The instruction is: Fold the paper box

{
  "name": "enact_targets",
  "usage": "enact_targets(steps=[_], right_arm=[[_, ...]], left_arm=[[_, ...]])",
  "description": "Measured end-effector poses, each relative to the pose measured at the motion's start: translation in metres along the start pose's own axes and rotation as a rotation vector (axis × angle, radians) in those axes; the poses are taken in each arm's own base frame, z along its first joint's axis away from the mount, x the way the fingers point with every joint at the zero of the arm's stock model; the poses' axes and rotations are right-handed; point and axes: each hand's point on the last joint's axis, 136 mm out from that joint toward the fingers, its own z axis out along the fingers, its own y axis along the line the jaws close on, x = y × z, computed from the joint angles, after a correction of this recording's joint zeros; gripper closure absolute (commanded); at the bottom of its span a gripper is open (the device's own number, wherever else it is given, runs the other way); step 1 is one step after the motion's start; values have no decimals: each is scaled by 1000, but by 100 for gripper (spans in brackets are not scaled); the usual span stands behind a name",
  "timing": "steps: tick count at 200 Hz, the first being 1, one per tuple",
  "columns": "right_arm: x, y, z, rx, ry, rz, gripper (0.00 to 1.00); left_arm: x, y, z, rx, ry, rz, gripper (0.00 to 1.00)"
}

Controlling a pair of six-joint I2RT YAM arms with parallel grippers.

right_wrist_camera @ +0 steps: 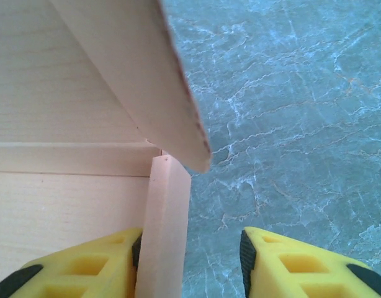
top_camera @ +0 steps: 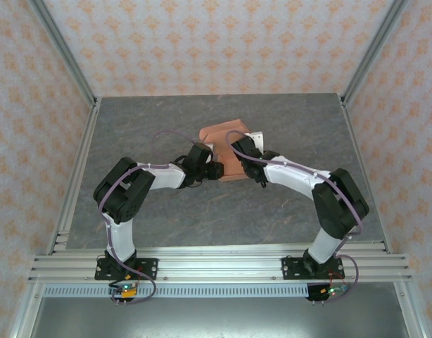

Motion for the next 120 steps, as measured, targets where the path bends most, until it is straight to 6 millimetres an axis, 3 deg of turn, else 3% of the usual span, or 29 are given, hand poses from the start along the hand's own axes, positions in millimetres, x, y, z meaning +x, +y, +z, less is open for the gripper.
enact_targets(steps=[5, 10, 21, 74, 120], right_arm=[[2, 1, 0, -7, 8, -1, 50], [4, 1, 0, -13, 20, -1, 41], [9, 2, -1, -28, 43, -14, 39], [11, -3, -10, -85, 88, 51, 40], [17, -14, -5, -66, 132, 189, 44]], left_arm=[[0, 0, 0, -2, -1, 0, 57], [0, 1, 0, -3, -1, 0, 57], [-1, 1, 0, -8, -3, -1, 56], [-3, -7, -16, -42, -17, 27, 48], [-40, -38, -58, 33, -135, 44, 46]])
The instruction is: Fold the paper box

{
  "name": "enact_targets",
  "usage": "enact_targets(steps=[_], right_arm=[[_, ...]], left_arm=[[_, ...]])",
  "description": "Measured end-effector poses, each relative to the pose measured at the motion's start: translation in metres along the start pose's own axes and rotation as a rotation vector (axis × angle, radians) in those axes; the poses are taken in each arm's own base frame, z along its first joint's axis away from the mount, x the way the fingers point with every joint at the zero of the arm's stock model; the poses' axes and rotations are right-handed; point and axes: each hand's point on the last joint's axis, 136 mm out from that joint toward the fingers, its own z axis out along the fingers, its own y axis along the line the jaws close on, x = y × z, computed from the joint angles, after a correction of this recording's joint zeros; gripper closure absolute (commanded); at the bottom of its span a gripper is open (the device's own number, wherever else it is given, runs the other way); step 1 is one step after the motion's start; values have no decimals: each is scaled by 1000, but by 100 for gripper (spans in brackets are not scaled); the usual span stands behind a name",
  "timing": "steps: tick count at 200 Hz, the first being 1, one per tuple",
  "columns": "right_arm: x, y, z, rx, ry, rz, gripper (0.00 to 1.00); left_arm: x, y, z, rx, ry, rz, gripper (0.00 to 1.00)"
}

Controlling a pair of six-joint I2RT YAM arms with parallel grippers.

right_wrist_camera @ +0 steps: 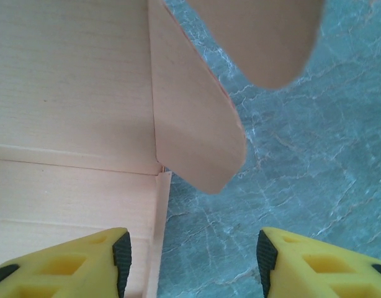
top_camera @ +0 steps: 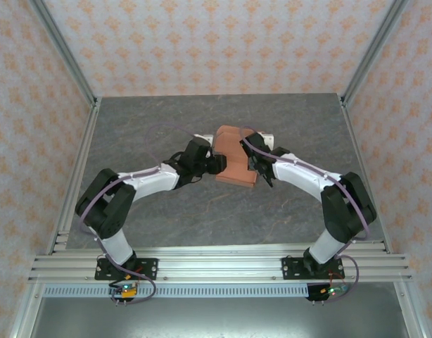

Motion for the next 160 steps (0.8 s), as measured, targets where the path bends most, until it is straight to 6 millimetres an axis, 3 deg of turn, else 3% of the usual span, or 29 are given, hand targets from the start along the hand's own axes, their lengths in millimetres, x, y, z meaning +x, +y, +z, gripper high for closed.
enact_targets(steps=[20, 54, 84, 114, 160], right_arm=[[6, 0, 1, 0, 13, 49, 45], [20, 4, 8, -13, 57, 93, 48], [37, 8, 22, -14, 95, 91, 57], [52, 8, 35, 0, 127, 73, 66], [60, 6, 48, 31, 139, 27, 76]], left_arm=[[-3, 0, -3, -1, -17, -1, 47], [23, 17, 0, -36, 37, -8, 47], [30, 23, 4, -45, 56, -17, 58], [33, 29, 11, -40, 69, -28, 60], [39, 29, 16, -20, 85, -34, 60]])
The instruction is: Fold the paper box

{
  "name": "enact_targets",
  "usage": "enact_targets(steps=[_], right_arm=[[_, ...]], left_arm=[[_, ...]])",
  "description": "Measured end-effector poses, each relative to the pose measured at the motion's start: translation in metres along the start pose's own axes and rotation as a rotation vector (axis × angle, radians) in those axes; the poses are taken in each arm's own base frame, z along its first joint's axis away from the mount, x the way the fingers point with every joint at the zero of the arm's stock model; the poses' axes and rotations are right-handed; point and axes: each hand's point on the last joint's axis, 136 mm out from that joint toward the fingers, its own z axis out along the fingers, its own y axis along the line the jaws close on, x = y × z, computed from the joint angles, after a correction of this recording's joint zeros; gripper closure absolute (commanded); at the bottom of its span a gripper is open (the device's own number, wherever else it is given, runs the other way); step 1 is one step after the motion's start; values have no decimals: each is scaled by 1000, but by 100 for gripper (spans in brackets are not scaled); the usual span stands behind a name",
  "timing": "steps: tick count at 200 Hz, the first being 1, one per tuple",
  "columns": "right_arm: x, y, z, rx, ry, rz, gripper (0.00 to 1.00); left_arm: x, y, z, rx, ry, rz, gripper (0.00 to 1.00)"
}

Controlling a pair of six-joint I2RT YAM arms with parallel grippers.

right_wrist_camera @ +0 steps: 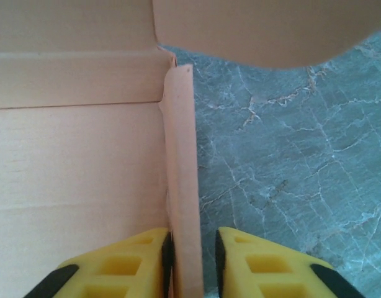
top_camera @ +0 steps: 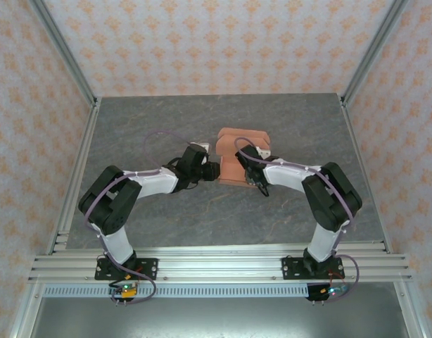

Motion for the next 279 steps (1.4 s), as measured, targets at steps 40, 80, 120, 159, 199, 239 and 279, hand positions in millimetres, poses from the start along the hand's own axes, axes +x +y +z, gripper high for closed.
enact_targets(steps=[40, 80, 120, 159, 199, 239, 279], right_arm=[[-4, -4, 7, 35, -36, -19, 76], [-5, -2, -4, -36, -75, -34, 52], [-35, -2, -69, -224, -237, 35, 46], [-72, -32, -115, -392, -354, 177, 35], [-81, -55, -93, -520, -233, 234, 36], [-80, -30, -74, -621, -129, 95, 42], [-93, -16, -60, -647, -107, 30, 49]], left_arm=[[-1, -3, -6, 20, -18, 1, 56], [-22, -1, -53, -2, -142, 2, 50], [-65, -8, -91, -1, -286, -10, 47], [-73, -15, -92, 13, -281, 15, 39], [-76, -34, -63, 61, -185, 110, 39], [-76, -40, -37, 71, -117, 190, 40], [-85, -45, -29, 73, -114, 238, 55]])
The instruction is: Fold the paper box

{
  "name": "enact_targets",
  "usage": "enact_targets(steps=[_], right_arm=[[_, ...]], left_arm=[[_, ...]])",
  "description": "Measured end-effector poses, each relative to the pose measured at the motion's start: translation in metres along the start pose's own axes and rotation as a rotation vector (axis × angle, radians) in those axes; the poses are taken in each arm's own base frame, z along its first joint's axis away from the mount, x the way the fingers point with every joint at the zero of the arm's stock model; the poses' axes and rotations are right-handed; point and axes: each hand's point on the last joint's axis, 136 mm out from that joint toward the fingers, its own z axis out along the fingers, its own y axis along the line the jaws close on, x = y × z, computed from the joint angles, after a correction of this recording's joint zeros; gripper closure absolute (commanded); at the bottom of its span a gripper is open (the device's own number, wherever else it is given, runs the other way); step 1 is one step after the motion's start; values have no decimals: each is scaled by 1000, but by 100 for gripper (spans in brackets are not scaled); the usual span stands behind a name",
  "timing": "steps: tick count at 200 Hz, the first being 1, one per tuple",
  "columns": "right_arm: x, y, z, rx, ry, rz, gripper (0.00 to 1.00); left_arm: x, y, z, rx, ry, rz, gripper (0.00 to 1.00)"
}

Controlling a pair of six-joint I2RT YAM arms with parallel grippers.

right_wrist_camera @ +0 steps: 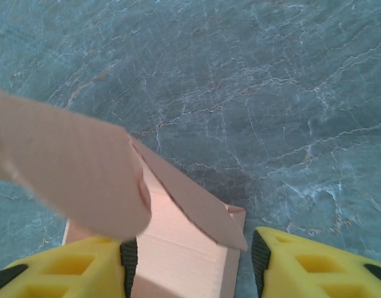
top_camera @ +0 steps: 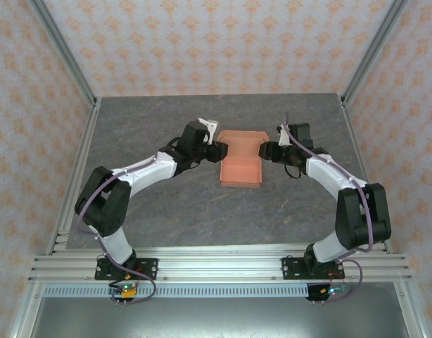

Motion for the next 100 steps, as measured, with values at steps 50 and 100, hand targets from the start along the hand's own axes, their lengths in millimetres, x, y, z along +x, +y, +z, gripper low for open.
enact_targets(steps=[50, 100], right_arm=[[-2, 8, 3, -41, 11, -18, 70], [23, 26, 11, -59, 15, -47, 72]], left_arm=[[9, 5, 10, -16, 22, -59, 76], [11, -6, 15, 21, -7, -134, 76]])
